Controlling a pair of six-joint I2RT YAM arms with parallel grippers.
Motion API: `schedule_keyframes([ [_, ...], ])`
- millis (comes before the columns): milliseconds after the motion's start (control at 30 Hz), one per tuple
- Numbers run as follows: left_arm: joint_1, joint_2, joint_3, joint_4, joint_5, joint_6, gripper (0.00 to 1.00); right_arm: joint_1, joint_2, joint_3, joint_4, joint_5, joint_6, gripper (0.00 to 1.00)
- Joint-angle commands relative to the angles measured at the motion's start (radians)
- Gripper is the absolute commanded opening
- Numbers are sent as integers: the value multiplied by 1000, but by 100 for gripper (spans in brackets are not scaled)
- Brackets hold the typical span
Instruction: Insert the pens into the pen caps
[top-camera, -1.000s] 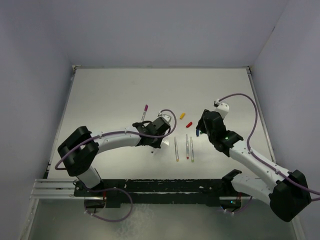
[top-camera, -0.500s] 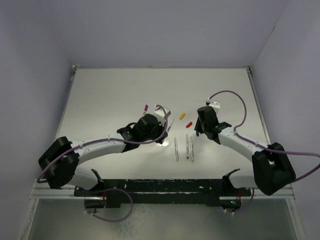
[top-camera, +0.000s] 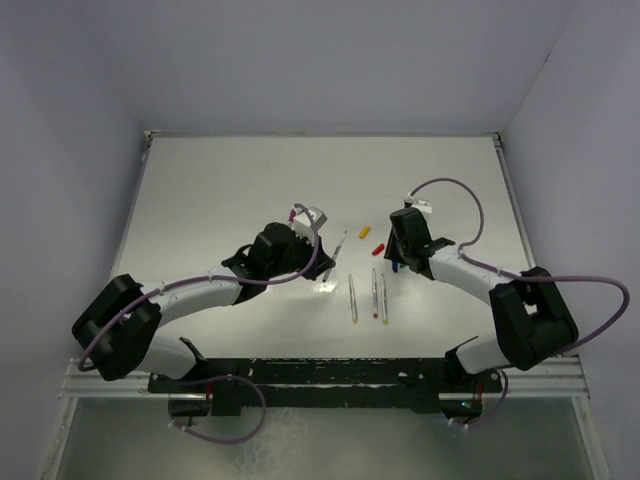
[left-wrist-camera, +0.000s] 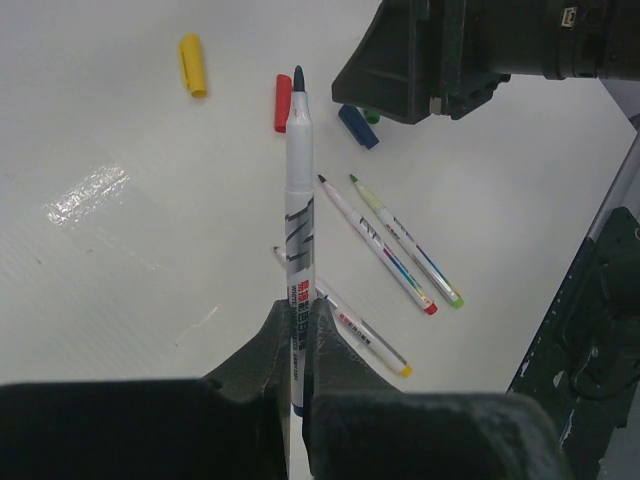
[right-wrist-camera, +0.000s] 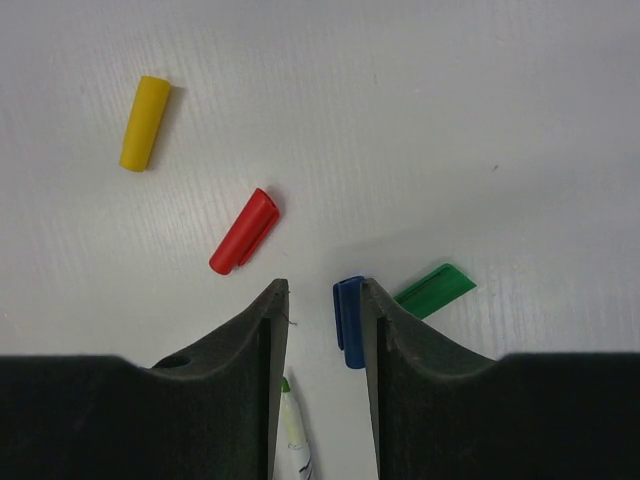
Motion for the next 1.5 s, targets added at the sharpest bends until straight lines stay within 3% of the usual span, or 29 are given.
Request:
schedule_keyframes([
  [0,1,-16,5,67,36,25,0,-4,16,42,14,-4,-10,37],
  [867,0,-5,20,49,58,19,0,-4,86,29,-13,17,41,35],
  [1167,1,3,27,47,63,15,0,-4,86,6,-36,45,73,31],
  [1300,1,0,29,44,62,9,0,-2,81,-6,-56,46,98,20],
  [1467,0,-1,23,49,63,2,0,-2,40,-43,-67,41,121,22],
])
